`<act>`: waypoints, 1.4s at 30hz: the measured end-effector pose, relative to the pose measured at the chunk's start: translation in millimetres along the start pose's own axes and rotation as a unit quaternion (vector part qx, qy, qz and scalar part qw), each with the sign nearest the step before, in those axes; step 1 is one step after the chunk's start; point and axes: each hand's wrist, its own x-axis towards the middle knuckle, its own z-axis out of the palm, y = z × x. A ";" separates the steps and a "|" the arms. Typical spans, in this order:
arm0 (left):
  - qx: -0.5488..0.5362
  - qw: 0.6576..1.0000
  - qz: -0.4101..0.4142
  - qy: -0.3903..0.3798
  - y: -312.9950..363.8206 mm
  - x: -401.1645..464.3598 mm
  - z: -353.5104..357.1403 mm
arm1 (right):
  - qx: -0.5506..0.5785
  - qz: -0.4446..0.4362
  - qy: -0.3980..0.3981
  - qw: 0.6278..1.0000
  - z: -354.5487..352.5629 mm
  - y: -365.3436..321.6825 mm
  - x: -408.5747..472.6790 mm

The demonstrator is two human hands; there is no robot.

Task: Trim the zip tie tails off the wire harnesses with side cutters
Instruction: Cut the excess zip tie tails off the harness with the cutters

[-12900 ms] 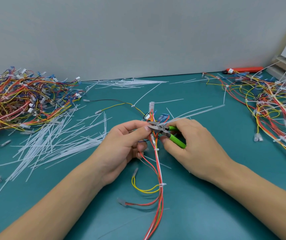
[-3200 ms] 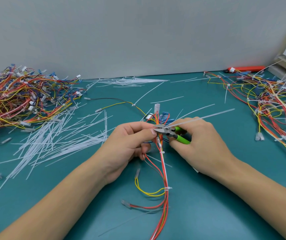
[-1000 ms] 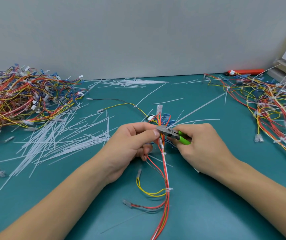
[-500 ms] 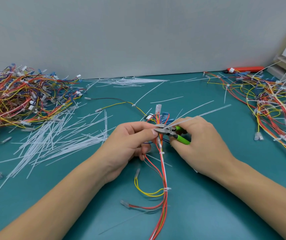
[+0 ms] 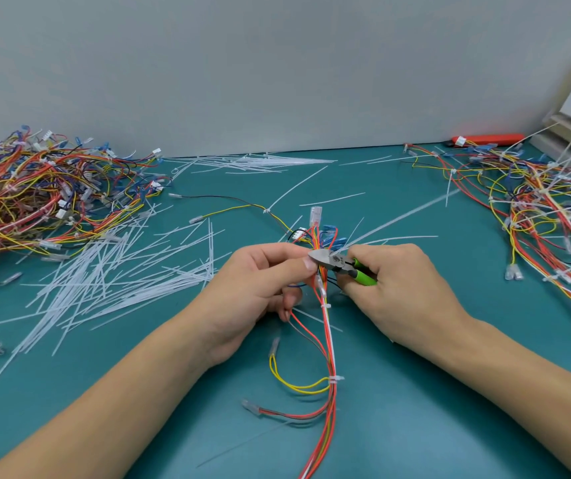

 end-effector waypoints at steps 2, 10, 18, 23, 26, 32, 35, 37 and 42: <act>0.001 1.000 0.001 -0.005 0.3 -0.2 0.0 | -0.003 0.001 -0.007 1.000 0.0 0.2 -0.2; 0.001 1.000 0.000 0.005 -0.6 0.4 -0.1 | 0.016 -0.020 -0.001 1.000 -1.5 -1.4 1.6; -0.009 1.000 -0.005 0.007 -0.8 1.6 -1.0 | 0.042 -0.022 0.017 0.999 0.2 0.9 4.1; -0.006 1.000 -0.010 0.010 -0.7 2.7 -1.5 | 0.056 -0.038 0.024 0.997 2.0 2.7 3.9; -0.002 1.000 -0.006 0.006 -1.1 3.0 -2.1 | 0.056 -0.034 0.027 0.997 1.9 1.5 4.1; -0.001 1.000 -0.001 0.012 -1.0 1.8 -0.7 | 0.052 -0.032 0.010 0.998 -1.1 -2.2 4.1; 0.005 1.000 0.001 0.012 -0.7 1.1 0.1 | 0.023 -0.001 0.003 1.000 -0.6 -1.0 2.1; 0.011 1.000 0.004 0.011 -0.8 0.6 0.2 | 0.007 0.016 -0.007 1.000 -0.4 0.4 2.3; 0.011 1.000 0.004 0.019 -0.6 -0.1 0.9 | -0.006 0.023 -0.008 1.000 -0.1 0.4 1.1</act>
